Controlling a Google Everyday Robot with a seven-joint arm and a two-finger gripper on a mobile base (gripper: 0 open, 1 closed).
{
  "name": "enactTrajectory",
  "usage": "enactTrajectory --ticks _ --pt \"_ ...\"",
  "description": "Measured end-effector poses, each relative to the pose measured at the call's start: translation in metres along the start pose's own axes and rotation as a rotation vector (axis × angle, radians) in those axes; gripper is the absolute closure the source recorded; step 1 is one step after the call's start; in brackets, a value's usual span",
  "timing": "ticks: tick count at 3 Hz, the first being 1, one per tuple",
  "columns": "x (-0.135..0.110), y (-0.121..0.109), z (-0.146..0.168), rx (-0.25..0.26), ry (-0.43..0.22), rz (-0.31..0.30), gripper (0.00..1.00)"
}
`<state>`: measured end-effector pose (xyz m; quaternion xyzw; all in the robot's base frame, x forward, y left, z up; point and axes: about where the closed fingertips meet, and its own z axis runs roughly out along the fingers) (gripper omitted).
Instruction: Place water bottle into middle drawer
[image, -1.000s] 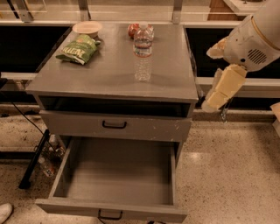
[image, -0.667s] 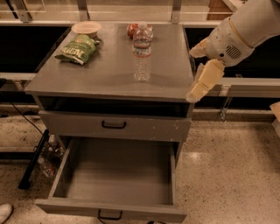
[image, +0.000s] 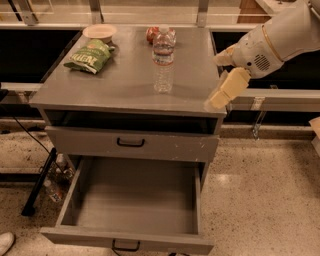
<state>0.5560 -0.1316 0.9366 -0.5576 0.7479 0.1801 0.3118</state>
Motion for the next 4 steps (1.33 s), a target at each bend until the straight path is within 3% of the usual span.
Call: enactTrajectory --ticks 1,3,4 --pt "-0.029 -0.029 0.025 -0.040 -0.213 0.059 0.00" --pt "-0.075 -0.063 0.065 -0.104 -0.363 0.077 0.00" --pt "-0.075 -0.063 0.065 -0.104 -0.363 0.077 0.00"
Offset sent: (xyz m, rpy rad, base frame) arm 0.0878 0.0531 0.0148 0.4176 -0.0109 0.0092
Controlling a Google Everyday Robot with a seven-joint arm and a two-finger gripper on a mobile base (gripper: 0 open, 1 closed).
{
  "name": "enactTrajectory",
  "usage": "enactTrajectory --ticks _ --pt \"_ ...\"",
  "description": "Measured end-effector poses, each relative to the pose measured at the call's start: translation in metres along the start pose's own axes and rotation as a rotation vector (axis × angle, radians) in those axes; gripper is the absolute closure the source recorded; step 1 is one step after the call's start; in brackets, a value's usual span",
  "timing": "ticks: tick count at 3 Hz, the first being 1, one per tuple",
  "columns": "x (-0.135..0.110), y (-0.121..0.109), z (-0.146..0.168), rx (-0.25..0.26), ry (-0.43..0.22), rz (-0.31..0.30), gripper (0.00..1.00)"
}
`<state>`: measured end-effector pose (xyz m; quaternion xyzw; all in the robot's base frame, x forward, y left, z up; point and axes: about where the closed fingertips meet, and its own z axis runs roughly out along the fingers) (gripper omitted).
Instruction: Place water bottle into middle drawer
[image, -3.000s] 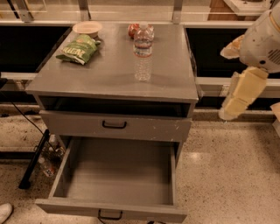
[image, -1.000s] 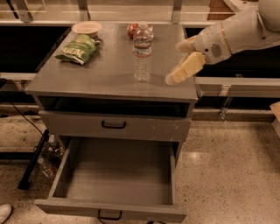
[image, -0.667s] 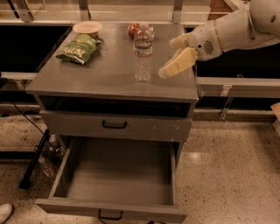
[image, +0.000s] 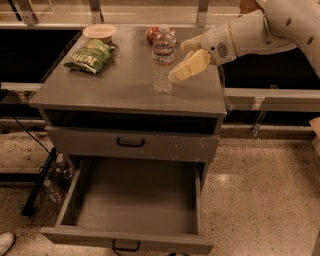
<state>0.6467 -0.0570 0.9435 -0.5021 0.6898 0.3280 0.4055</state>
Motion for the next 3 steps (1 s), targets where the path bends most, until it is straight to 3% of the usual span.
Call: enactTrajectory --ticks 3 --pt "-0.033 -0.084 0.029 0.066 -0.190 -0.018 0.00"
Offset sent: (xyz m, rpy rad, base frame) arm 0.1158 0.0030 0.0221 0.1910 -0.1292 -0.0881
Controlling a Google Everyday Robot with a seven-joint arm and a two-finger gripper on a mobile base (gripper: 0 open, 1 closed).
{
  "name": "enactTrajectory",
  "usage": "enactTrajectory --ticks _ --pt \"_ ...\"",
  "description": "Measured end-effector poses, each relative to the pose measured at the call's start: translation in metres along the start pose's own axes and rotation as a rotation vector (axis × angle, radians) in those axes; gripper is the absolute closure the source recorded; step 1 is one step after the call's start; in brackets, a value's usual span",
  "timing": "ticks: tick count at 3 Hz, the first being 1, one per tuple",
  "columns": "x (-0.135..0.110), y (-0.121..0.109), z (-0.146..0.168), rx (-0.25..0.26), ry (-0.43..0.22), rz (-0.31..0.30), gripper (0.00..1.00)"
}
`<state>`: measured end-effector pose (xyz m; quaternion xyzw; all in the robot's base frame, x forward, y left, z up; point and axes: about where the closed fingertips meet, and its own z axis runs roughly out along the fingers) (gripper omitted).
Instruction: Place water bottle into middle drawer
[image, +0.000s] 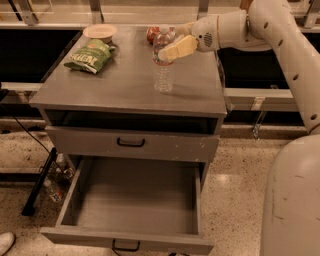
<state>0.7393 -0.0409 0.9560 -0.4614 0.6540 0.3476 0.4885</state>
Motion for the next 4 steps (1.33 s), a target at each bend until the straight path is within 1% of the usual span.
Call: enactTrajectory --ticks 1,2,3,4 --pt "0.002 0.002 0.004 -0.010 -0.001 0.004 0.00" --pt "0.015 0.014 0.019 -0.047 -0.019 0.030 0.00" --pt "0.015 0.016 0.023 -0.056 -0.024 0.030 0.00" --pt "0.020 0.022 0.036 -0.082 -0.035 0.045 0.00"
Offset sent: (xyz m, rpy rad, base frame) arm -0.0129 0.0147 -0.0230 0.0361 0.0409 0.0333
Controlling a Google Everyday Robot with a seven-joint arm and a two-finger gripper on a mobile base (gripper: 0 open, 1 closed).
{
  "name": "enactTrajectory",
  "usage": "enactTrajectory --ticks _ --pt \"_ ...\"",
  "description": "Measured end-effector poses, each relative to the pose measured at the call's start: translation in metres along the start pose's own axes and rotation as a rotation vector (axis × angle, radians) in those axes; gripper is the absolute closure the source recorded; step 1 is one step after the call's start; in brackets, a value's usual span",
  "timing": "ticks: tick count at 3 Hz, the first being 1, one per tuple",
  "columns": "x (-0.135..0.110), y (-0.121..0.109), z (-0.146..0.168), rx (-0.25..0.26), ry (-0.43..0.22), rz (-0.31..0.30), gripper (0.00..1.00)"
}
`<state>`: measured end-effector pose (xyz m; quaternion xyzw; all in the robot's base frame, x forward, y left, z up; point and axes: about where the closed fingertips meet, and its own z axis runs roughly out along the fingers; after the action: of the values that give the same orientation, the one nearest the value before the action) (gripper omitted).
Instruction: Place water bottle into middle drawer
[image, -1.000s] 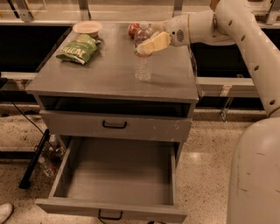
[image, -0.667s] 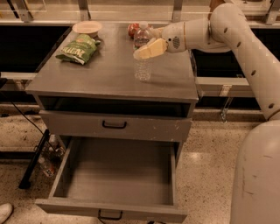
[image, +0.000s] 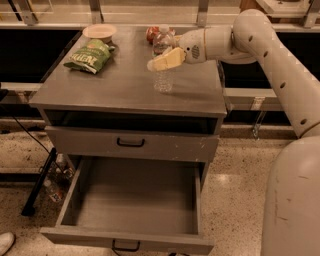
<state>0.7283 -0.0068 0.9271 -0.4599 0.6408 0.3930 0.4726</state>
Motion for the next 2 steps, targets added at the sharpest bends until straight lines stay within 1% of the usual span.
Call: enactTrajectory --ticks 1,2 --pt "0.0000 0.0000 0.0000 0.000 0.000 0.000 0.00" --pt "0.0000 0.0000 0.0000 0.000 0.000 0.000 0.18"
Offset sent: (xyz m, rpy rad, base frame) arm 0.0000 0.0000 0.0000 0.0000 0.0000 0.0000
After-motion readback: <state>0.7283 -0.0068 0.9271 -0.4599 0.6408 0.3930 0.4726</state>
